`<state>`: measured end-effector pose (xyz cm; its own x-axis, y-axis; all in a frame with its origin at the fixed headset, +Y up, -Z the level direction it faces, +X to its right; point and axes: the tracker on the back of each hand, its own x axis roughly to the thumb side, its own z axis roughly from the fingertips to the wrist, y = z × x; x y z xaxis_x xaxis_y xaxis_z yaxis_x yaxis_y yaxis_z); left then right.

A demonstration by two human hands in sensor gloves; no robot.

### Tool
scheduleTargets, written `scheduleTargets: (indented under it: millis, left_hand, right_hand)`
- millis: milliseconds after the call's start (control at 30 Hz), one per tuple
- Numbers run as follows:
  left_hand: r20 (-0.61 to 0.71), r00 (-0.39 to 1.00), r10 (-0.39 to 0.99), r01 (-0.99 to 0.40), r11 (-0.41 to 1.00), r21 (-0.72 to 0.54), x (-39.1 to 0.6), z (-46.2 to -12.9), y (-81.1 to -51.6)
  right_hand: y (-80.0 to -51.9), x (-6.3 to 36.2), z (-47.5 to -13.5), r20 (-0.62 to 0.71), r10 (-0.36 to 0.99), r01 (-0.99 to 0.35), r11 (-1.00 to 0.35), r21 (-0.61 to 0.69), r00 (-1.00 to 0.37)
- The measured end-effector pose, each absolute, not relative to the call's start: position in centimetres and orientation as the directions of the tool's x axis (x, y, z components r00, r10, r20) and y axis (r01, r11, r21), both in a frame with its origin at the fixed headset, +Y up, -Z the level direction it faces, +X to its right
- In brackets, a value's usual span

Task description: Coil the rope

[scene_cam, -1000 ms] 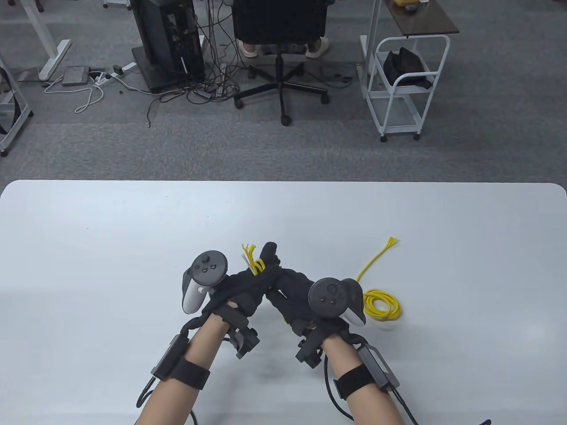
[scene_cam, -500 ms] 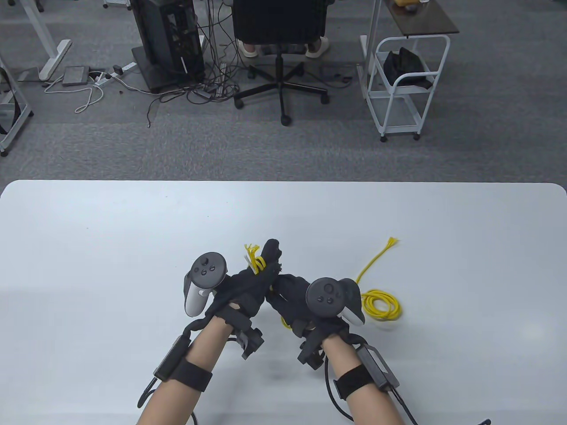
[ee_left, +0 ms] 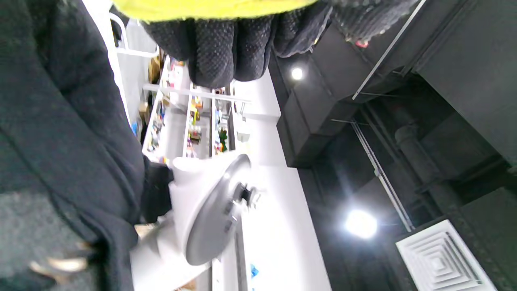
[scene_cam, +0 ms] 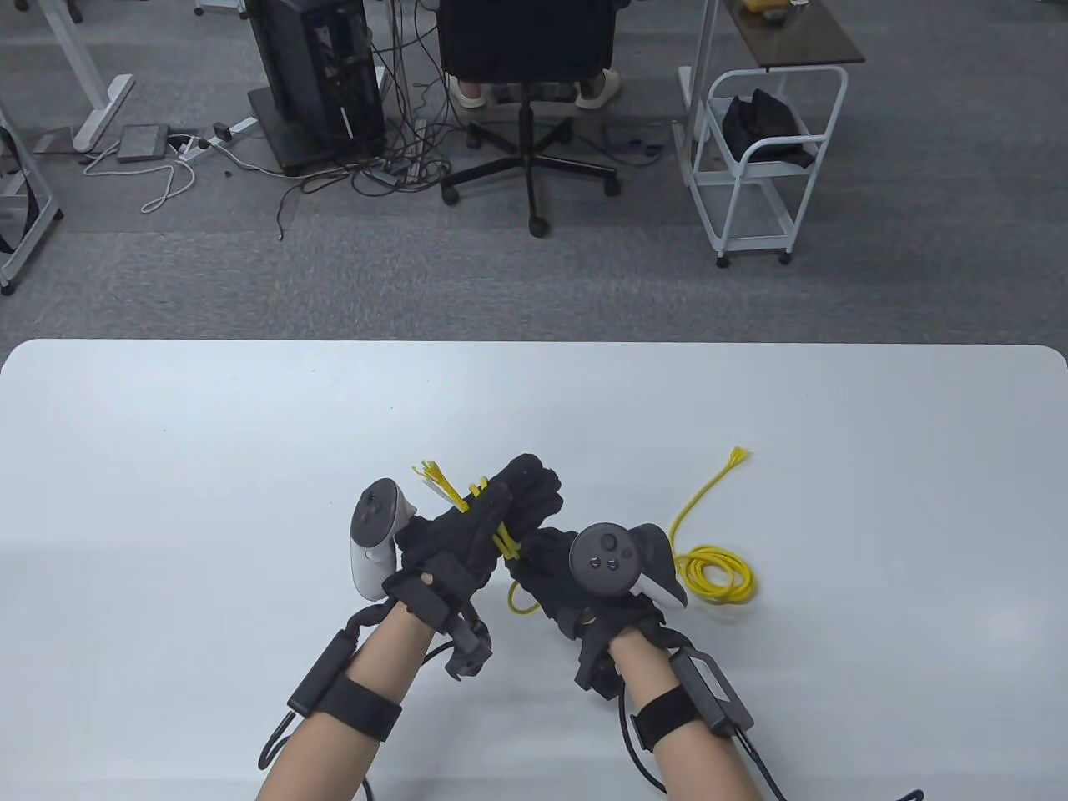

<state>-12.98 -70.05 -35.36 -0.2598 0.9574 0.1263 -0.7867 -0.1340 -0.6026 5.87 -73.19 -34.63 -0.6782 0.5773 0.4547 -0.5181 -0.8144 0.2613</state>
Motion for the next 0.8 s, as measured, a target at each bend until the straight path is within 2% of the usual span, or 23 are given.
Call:
scheduleTargets:
  millis: [267,400,800]
  left_hand:
    - [0.159,-0.131,0.979,-0.756,0.005,-0.654,-11.6,-35.0,-70.1]
    - [0.144,-0.039,0.989,-0.692,0.077,-0.717,-11.3,-35.2,-70.4]
    - [0.114,0.163,0.98,-0.601,0.19,-0.777,-12.3,-36.1,-71.3]
  right_hand:
    - [-72.6,7.6,-35.1,0.408,0.579,-0.561,-0.809,0.179,-0.706]
    - [-72.3,8.7,-35.3,0.374,0.653,-0.646,-0.745,0.164,-0.658]
    - [-71.8,10.0,-35.6,0.358,0.733,-0.745,-0.654,0.133,-0.579]
